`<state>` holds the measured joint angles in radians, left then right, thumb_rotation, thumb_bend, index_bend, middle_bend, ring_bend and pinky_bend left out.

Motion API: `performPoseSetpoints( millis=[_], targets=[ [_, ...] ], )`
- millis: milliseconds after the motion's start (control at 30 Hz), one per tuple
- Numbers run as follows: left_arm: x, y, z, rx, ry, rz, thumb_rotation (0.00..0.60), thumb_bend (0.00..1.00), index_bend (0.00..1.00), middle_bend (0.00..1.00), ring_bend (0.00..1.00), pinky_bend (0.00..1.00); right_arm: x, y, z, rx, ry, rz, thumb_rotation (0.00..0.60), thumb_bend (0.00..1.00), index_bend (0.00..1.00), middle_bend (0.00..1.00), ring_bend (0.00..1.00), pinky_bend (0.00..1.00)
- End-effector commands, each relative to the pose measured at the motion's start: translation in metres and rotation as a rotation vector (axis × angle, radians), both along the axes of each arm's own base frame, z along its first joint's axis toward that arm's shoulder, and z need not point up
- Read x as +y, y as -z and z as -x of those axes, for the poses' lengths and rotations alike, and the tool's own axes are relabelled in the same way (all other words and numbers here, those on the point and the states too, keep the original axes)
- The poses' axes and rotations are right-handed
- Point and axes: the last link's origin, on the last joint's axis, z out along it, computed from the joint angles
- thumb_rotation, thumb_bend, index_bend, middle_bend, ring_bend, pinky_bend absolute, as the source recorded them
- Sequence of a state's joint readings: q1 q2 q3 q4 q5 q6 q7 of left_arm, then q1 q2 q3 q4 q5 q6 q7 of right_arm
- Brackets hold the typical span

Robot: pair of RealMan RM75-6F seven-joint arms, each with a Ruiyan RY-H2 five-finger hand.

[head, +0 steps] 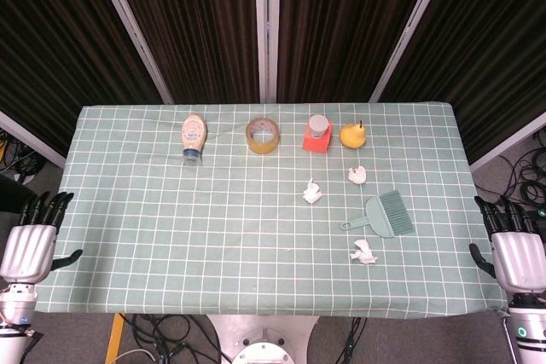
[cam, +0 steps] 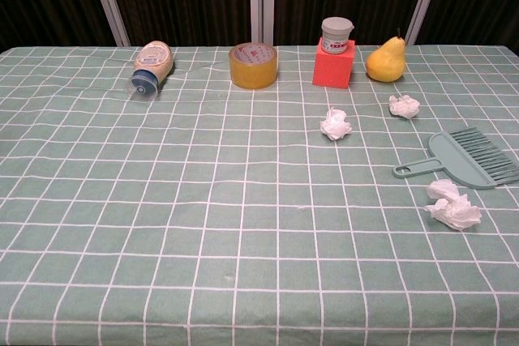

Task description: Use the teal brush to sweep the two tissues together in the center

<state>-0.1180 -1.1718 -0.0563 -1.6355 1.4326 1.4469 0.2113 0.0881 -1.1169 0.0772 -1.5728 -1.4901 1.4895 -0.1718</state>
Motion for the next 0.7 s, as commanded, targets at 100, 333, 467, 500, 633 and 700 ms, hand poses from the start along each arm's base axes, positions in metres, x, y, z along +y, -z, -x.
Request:
performPoseSetpoints(
  millis=[100,333,467,500,633,700],
  targets=[
    [0.0,0.004,0.001,-0.006,-0.003,-0.006,0.6,0.0,0.08,0.1,0.01,0.04,-0.002,0.0,-0.001,-0.01,-0.004,-0.005,0.6,0.22,0.09,0.19,0.05,0.13],
    [0.0,0.006,0.0,-0.018,0.005,-0.021,0.6,0.0,0.08,0.1,0.01,0.04,-0.015,0.009,-0.008,-0.052,-0.033,-0.073,0.6,0.23,0.15,0.23,0.05,0.13],
    [-0.001,0.006,0.0,-0.026,0.019,-0.027,0.6,0.0,0.09,0.1,0.01,0.04,-0.04,0.03,-0.016,-0.044,-0.068,-0.182,0.6,0.23,0.23,0.27,0.05,0.12],
    [-0.002,0.006,0.0,-0.028,0.022,-0.028,0.6,0.0,0.09,0.1,0.01,0.04,-0.049,0.039,-0.018,-0.034,-0.076,-0.222,0.6,0.23,0.24,0.28,0.05,0.12],
    [-0.005,0.004,0.002,-0.036,0.016,-0.033,0.6,0.0,0.09,0.1,0.01,0.04,-0.081,0.071,-0.026,-0.018,-0.092,-0.337,0.6,0.23,0.26,0.29,0.05,0.12],
    [-0.006,0.003,0.003,-0.037,0.01,-0.033,0.6,0.0,0.09,0.1,0.01,0.04,-0.095,0.089,-0.031,-0.004,-0.105,-0.387,0.6,0.23,0.26,0.3,0.05,0.12]
  ],
)
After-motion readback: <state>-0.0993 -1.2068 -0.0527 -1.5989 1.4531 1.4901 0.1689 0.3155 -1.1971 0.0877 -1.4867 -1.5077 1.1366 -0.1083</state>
